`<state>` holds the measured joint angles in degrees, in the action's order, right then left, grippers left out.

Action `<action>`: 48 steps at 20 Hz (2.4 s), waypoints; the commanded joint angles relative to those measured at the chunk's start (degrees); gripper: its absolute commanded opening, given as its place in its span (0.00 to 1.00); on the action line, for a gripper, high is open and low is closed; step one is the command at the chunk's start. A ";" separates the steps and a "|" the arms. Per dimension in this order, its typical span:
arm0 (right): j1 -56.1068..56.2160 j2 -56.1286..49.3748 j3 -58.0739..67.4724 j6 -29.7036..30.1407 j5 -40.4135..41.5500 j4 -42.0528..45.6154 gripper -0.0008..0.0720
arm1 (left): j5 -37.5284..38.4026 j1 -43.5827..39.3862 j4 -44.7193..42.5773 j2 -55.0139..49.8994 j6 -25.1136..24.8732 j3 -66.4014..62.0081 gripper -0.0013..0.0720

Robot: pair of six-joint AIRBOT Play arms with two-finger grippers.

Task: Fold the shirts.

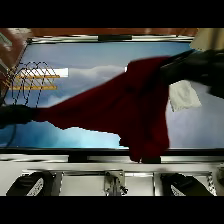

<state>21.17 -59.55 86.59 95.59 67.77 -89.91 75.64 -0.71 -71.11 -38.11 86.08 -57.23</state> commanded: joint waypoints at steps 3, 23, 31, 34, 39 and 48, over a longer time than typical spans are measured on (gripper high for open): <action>0.02 -20.04 -4.68 -1.57 -17.00 0.92 0.15 | -18.38 -0.02 3.21 -11.13 -0.66 11.96 0.06; -16.39 -24.02 -6.60 -5.14 10.67 -8.17 0.71 | 0.90 5.42 -15.04 -29.18 -12.79 0.15 0.98; -25.44 -22.01 -12.68 1.31 18.97 -15.96 0.71 | -9.86 -0.92 -12.83 -29.22 -12.59 13.73 0.98; -26.05 -22.01 -12.68 1.33 18.36 -16.31 0.71 | -15.78 -1.22 -11.93 -29.38 -9.77 15.28 0.98; -26.05 -22.08 -12.72 1.14 17.51 -16.24 0.71 | -17.49 -1.22 -9.22 -33.03 -9.16 15.23 0.92; -28.85 -22.21 -30.93 -3.74 4.04 -22.71 0.91 | -10.78 -0.98 -10.05 -30.49 -8.68 11.72 0.06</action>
<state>-7.79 -81.62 60.73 93.62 78.94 -109.69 62.54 -1.78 -81.01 -69.84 77.56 -44.53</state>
